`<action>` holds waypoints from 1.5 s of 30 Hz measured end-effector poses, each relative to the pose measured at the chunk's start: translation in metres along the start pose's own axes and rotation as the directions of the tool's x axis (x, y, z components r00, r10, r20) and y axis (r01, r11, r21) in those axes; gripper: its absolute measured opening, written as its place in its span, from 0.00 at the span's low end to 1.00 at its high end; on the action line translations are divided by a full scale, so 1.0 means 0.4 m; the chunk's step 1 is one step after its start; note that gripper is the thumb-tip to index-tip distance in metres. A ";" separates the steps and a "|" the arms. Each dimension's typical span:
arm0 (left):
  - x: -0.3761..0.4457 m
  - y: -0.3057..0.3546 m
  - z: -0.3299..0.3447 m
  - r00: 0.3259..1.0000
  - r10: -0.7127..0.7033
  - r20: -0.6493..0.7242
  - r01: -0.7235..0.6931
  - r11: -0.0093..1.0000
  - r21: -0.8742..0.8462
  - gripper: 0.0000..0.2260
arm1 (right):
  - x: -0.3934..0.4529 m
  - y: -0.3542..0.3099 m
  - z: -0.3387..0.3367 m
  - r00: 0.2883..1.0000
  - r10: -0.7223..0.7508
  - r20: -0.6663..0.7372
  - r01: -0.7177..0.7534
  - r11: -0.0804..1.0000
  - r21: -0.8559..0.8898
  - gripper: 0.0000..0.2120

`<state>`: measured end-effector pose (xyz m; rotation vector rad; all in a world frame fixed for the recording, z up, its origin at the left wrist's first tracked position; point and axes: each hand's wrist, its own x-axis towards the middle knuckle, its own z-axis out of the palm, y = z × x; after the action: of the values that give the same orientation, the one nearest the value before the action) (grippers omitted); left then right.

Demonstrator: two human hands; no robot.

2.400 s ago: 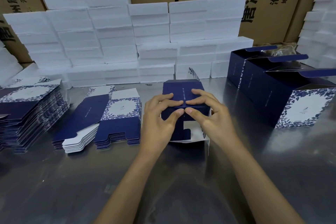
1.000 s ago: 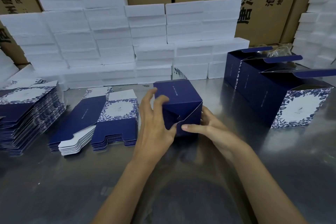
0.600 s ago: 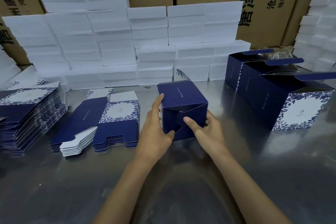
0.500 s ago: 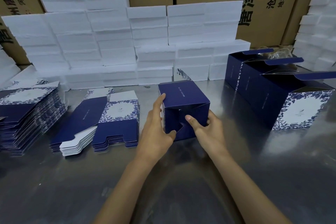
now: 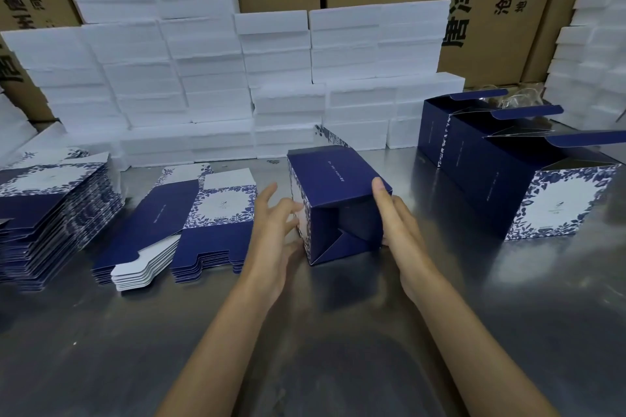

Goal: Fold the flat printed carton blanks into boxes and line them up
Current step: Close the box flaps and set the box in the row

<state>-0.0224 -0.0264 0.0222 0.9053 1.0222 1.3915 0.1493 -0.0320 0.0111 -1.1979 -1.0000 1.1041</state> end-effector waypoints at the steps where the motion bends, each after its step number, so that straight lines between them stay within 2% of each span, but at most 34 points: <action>1: -0.004 0.003 -0.001 1.000 -0.010 -0.016 0.010 1.000 -0.023 0.25 | 0.006 0.003 -0.004 1.000 0.022 -0.015 -0.022 1.000 0.009 0.25; 4: -0.005 0.004 -0.004 0.994 -0.015 -0.111 0.011 0.999 -0.037 0.24 | 0.011 -0.003 -0.009 0.997 0.080 -0.009 -0.079 0.992 0.094 0.19; 6: -0.004 0.012 -0.011 0.992 -0.036 -0.119 0.024 0.994 -0.103 0.24 | 0.012 -0.012 -0.015 0.999 0.041 0.034 -0.046 0.983 0.179 0.12; 8: 0.001 0.022 -0.018 0.996 -0.049 -0.073 0.036 0.985 -0.167 0.20 | 0.013 -0.012 -0.020 0.998 -0.021 0.063 0.004 0.969 0.246 0.14; 9: 0.001 0.025 -0.019 0.998 -0.039 -0.050 0.030 0.986 -0.167 0.18 | 0.013 -0.009 -0.021 0.999 -0.025 0.039 0.015 0.974 0.227 0.15; 11: 0.000 0.028 -0.016 0.998 0.007 -0.068 -0.013 0.995 -0.097 0.18 | 0.012 -0.006 -0.018 0.995 -0.047 -0.086 0.054 0.996 0.074 0.16; 13: -0.004 0.029 -0.007 0.989 0.062 -0.134 -0.058 0.998 0.030 0.24 | 0.008 -0.006 -0.012 0.981 -0.091 -0.174 0.087 0.996 -0.031 0.16; 15: -0.009 0.032 0.001 0.985 0.117 -0.131 -0.102 0.988 0.114 0.28 | 0.004 -0.012 -0.011 0.972 -0.100 -0.212 0.099 0.995 -0.014 0.12; 17: -0.013 0.036 0.006 0.985 0.147 -0.092 -0.131 0.978 0.160 0.24 | -0.003 -0.025 -0.012 0.984 -0.073 -0.161 0.080 0.996 0.036 0.09; 19: -0.015 0.039 0.012 0.985 0.162 -0.059 -0.147 0.969 0.201 0.18 | -0.009 -0.034 -0.010 0.996 -0.049 -0.068 0.053 0.997 0.056 0.16; 22: -0.020 0.036 0.018 0.978 0.205 -0.030 -0.189 0.942 0.278 0.13 | -0.019 -0.033 0.005 0.992 -0.124 -0.024 0.123 0.991 -0.050 0.32; 23: -0.021 0.034 0.019 0.977 0.210 -0.036 -0.191 0.937 0.291 0.13 | -0.020 -0.030 0.010 0.990 -0.141 -0.033 0.138 0.988 -0.062 0.32; 27: -0.028 0.043 0.023 0.984 0.173 -0.028 -0.154 0.930 0.334 0.14 | -0.013 -0.017 0.016 0.985 -0.161 -0.068 0.158 0.987 -0.041 0.20; 30: -0.039 0.063 0.028 0.990 0.137 0.030 -0.137 0.910 0.391 0.19 | -0.012 -0.020 0.012 0.983 -0.176 -0.057 0.175 0.984 -0.020 0.23; 33: -0.045 0.082 0.035 0.986 0.131 0.099 -0.165 0.773 0.613 0.23 | -0.013 -0.021 0.011 0.980 -0.199 -0.025 0.199 0.980 -0.022 0.32; 36: -0.042 0.105 0.047 0.980 0.132 0.152 -0.201 0.605 0.770 0.14 | -0.014 -0.019 0.010 0.972 -0.233 -0.016 0.232 0.972 -0.027 0.37; 41: -0.029 0.150 0.069 0.975 0.049 0.218 -0.222 0.316 0.923 0.13 | -0.010 -0.016 0.000 0.954 -0.298 -0.032 0.298 0.954 -0.007 0.33; 43: -0.008 0.172 0.071 0.977 -0.021 0.211 -0.197 0.270 0.942 0.16 | -0.007 -0.017 -0.002 0.957 -0.289 -0.039 0.290 0.957 0.019 0.31; 45: 0.012 0.178 0.075 0.978 -0.026 0.206 -0.194 0.250 0.949 0.19 | -0.010 -0.024 0.000 0.964 -0.264 -0.034 0.266 0.963 0.047 0.28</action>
<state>-0.0180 -0.0189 0.0990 1.9995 1.7486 0.5405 0.1495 -0.0363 0.0204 -1.0018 -1.0699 0.8939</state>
